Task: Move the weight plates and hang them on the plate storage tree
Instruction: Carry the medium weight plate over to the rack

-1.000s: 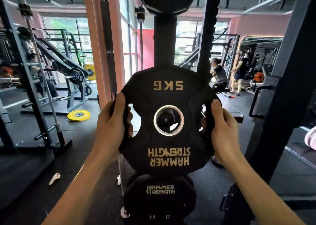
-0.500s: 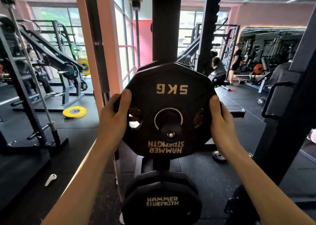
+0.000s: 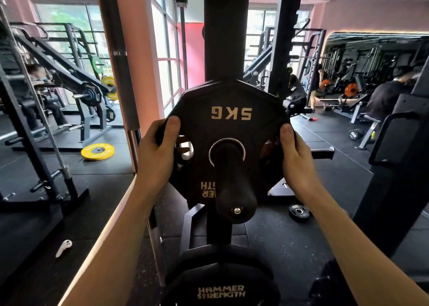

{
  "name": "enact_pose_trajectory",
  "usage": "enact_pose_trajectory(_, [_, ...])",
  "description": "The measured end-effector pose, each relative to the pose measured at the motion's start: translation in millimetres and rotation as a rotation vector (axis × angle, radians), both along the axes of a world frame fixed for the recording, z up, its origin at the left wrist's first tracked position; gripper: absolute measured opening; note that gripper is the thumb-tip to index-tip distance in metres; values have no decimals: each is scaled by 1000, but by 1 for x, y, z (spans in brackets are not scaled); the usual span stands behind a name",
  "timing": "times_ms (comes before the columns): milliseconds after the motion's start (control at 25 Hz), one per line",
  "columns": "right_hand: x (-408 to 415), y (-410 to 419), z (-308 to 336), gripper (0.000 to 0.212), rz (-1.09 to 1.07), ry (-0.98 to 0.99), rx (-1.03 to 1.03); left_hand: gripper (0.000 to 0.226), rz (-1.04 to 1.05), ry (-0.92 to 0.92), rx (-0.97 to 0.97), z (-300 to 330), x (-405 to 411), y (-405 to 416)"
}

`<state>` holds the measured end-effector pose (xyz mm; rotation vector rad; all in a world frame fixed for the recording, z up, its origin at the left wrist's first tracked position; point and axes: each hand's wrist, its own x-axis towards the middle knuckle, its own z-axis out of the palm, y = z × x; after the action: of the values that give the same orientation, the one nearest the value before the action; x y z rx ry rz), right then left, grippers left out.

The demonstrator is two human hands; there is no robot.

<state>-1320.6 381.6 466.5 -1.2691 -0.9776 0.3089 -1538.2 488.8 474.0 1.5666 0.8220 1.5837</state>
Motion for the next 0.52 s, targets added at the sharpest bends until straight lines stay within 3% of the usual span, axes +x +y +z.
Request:
enact_pose_trajectory(160, [5, 10, -3, 50, 6, -2, 22, 30, 17, -7, 41, -2, 4, 4])
enact_pose_trajectory(320, [5, 9, -6, 70, 39, -61, -29, 27, -9, -6, 34, -3, 3, 1])
enact_pose_trajectory(520, [3, -11, -7, 54, 49, -74, -156, 40, 2, 167, 19, -6, -2, -16])
